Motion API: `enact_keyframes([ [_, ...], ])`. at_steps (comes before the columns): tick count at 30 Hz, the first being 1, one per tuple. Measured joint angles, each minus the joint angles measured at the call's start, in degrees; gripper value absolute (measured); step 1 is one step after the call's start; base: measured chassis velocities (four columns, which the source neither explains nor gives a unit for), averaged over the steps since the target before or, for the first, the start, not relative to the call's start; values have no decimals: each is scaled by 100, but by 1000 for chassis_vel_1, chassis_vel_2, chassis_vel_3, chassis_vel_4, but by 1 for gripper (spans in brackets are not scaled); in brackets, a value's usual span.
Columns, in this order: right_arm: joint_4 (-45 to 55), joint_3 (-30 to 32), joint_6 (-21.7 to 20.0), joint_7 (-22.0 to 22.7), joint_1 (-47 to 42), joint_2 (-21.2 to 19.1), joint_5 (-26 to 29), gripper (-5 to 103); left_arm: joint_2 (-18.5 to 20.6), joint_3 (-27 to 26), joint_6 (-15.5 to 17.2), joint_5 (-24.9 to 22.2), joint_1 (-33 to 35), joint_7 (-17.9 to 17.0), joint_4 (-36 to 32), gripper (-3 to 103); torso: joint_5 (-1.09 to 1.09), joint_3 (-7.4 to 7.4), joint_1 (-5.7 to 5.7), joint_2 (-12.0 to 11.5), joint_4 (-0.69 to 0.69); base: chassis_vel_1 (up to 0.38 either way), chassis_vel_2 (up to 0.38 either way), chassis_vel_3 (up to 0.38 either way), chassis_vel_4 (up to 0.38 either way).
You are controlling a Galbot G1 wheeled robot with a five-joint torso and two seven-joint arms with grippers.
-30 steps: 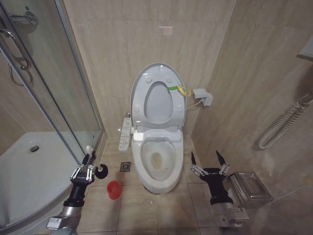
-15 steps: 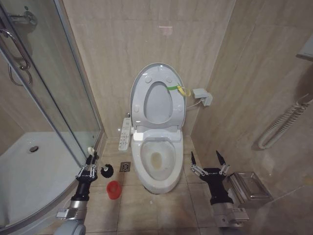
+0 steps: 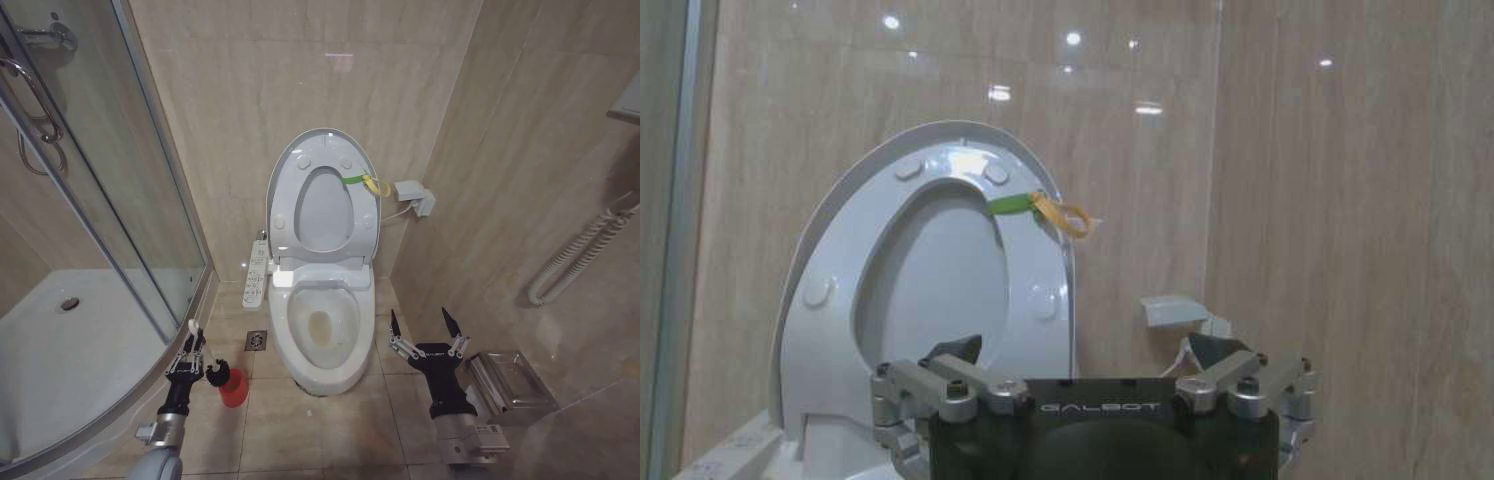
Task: Open the toilet lid, clean the toilet bowl with a toilet brush, close the toilet lid, and flush.
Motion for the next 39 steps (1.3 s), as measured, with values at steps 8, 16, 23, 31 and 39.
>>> enact_keyframes([
  [8, 0, 0, 0, 0, 0, 0, 0, 100, -18, 232, -31, -1, -308, 112, 443, 17, -1, 0, 0, 0, 0, 0, 0, 0, 0],
  [16, 0, 0, 0, 0, 0, 0, 0, 100, 39, 387, -272, 35, -725, 483, 1228, 17, 0, 0, 0, 0, 1, 0, 0, 0, 0],
  [23, 0, 0, 0, 0, 0, 0, 0, 100, -115, 565, -330, 20, -1050, 581, 1705, 17, -1, 0, 0, 0, 0, 0, 0, 0, 0],
  [31, 0, 0, 0, 0, 0, 0, 0, 100, -240, 575, -347, 30, -1185, 824, 2186, 17, 0, 0, 0, 0, 1, 0, 0, 0, 0],
  [39, 0, 0, 0, 0, 0, 0, 0, 100, -294, 586, -376, 37, -1268, 935, 2459, 17, 0, 0, 0, 0, 1, 0, 0, 0, 0],
])
